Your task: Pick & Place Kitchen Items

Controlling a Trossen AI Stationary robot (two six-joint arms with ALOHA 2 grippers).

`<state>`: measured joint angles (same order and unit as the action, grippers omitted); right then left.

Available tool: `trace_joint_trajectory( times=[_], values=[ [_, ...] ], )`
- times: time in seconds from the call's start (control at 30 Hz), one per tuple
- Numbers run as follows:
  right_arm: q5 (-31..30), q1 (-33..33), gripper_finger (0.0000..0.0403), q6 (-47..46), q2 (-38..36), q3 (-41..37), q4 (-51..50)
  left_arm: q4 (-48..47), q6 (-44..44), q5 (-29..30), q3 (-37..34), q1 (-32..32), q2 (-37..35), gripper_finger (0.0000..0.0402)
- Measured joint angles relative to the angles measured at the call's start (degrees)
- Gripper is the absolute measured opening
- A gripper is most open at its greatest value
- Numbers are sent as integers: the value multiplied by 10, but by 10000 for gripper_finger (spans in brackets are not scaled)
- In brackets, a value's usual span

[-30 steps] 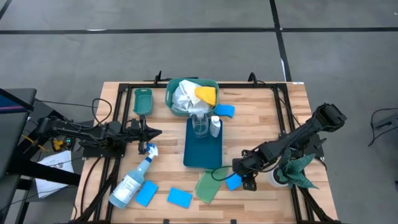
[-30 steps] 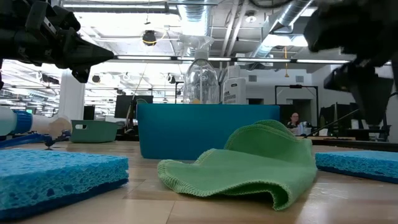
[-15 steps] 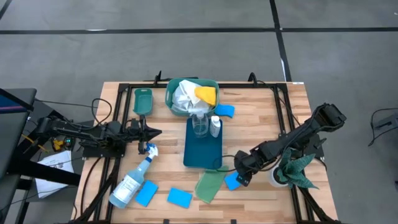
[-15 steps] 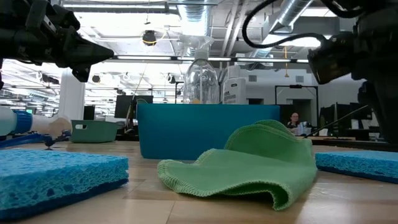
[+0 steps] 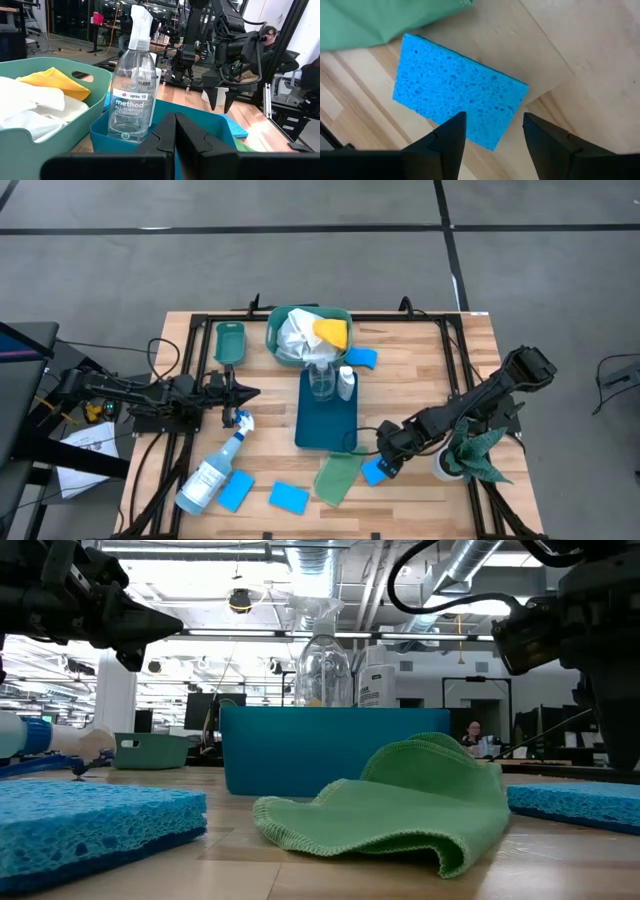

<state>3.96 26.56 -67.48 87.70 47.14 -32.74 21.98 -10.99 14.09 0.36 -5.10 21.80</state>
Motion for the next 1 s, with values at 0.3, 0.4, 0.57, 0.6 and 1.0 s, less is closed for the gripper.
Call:
trace_joint_trajectory(
  times=[0.3,0.4,0.57,0.6,1.0],
  values=[
    [5,9,186,-20,0,-46,67,0,0,0,0,0,0,0],
    [5,8,186,-20,0,-51,66,0,0,0,0,0,0,0],
    [6,12,186,-36,0,-51,67,0,0,0,0,0,0,0],
    [6,14,186,-39,0,-51,67,0,0,0,0,0,0,0],
    [3,23,139,-40,42,-48,85,0,0,0,0,0,0,0]
  ],
)
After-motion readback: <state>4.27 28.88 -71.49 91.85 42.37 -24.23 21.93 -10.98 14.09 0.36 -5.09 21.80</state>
